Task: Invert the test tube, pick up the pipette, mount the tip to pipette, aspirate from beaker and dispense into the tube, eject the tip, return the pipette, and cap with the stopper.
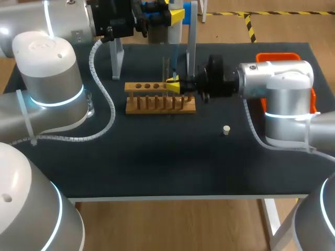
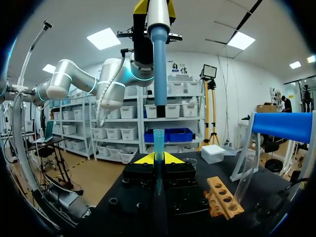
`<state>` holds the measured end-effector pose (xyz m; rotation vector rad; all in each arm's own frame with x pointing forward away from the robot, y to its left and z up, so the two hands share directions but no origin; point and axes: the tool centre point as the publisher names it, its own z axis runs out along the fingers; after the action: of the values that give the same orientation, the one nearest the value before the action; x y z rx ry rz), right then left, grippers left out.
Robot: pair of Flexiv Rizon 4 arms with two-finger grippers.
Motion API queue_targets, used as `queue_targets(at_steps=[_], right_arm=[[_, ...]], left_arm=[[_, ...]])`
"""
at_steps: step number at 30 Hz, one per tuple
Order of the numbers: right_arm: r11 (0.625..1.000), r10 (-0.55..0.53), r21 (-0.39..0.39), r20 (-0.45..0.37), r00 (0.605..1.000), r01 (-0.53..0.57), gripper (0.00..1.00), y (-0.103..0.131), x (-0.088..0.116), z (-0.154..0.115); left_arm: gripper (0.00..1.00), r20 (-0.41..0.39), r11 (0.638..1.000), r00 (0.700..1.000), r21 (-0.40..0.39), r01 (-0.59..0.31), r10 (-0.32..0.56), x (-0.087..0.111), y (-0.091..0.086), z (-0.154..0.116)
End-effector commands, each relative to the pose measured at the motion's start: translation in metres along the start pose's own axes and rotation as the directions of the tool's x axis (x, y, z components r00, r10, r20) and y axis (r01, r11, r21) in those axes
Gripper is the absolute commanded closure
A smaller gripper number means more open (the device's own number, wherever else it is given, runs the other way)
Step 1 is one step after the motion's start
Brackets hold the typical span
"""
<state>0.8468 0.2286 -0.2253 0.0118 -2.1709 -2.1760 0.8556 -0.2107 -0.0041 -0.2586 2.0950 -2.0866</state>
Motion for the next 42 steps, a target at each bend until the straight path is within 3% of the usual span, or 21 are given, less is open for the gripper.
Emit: queue_targets(at_steps=[1, 42], right_arm=[[1.0, 0.0, 0.0, 0.001, 1.0, 0.0, 1.0, 0.0016, -0.0009, 0.0009], [1.0, -0.01, 0.0, 0.0, 1.0, 0.01, 1.0, 0.0086, -0.0088, 0.0028]], left_arm=[[1.0, -0.004, 1.0, 1.0, -0.002, 0.001, -0.001, -0.0012, -0.0009, -0.0002], [1.0, -0.004, 1.0, 1.0, -0.002, 0.001, -0.001, -0.0012, -0.0009, -0.0002]])
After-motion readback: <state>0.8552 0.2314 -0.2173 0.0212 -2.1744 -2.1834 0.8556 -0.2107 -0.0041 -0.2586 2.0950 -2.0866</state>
